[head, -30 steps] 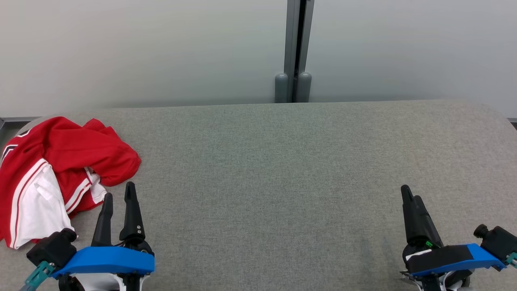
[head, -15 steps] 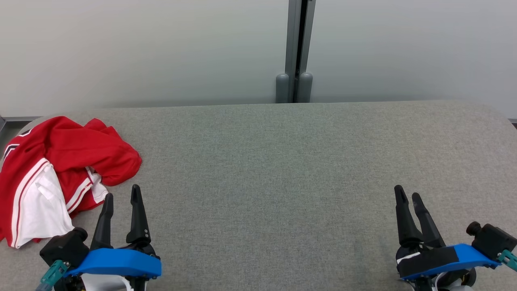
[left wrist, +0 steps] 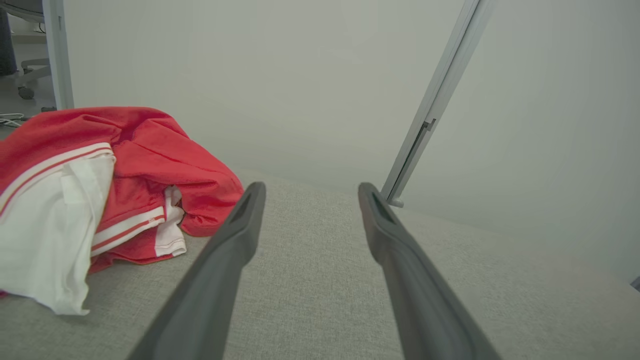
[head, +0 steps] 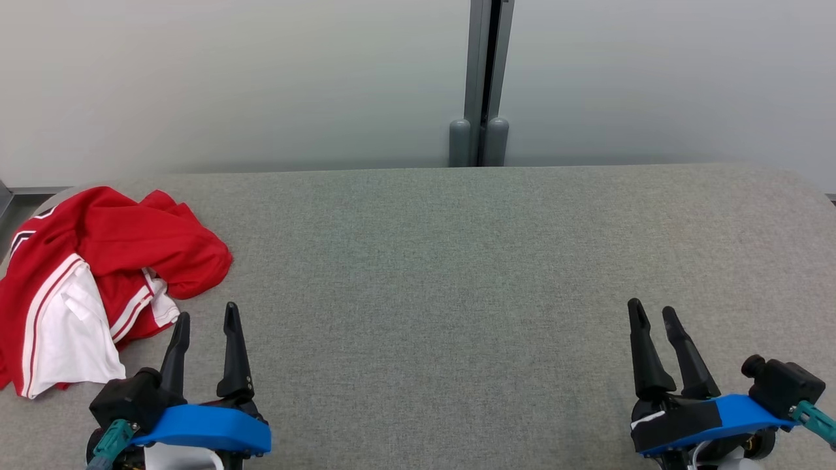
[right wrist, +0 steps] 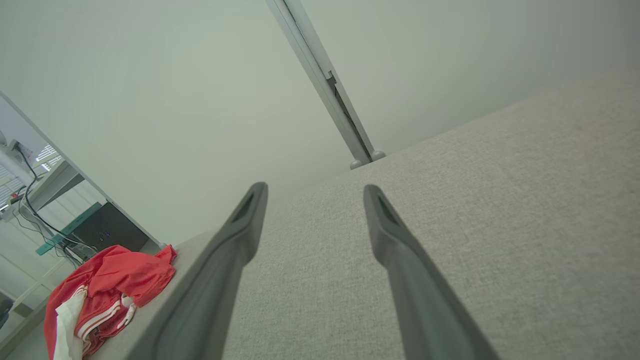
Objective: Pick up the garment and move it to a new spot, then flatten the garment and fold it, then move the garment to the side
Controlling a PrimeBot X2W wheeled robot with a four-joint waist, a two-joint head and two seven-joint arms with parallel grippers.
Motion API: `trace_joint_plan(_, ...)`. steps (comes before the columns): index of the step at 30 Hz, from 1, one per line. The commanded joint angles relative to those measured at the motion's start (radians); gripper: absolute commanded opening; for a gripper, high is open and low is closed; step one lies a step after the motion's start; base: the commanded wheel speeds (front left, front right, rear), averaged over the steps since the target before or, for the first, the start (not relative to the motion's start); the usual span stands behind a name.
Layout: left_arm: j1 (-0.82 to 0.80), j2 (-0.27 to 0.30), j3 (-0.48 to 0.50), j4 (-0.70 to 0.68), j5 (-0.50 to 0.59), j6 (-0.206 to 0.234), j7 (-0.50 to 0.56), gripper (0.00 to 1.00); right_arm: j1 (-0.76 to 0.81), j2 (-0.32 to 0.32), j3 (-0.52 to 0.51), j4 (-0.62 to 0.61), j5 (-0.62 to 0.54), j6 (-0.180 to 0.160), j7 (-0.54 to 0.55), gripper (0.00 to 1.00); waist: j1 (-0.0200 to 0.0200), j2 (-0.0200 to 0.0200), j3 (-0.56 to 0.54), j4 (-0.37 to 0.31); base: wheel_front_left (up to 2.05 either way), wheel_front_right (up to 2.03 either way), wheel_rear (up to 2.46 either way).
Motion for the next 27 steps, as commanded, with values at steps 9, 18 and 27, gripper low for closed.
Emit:
trace_joint_plan(9,-0.023,0.005,-0.005,0.022,0.096,0.017,-0.027,1.0,-0.017,-0.009,0.008,0.006,-0.114,0.002,-0.028,1.0,0.0,0.0,-0.004,0.002,0.0,0.0,0.0)
trace_joint_plan(18,-0.027,0.006,-0.008,0.051,0.17,0.032,-0.046,1.0,-0.016,-0.009,0.001,0.022,-0.203,0.002,-0.046,1.0,0.0,0.0,-0.005,0.004,0.0,0.0,0.0)
trace_joint_plan(27,-0.037,0.008,-0.016,0.083,0.236,0.038,-0.062,1.0,-0.019,-0.01,-0.001,0.045,-0.291,0.002,-0.063,1.0,0.0,0.0,-0.003,0.007,0.0,0.0,0.0)
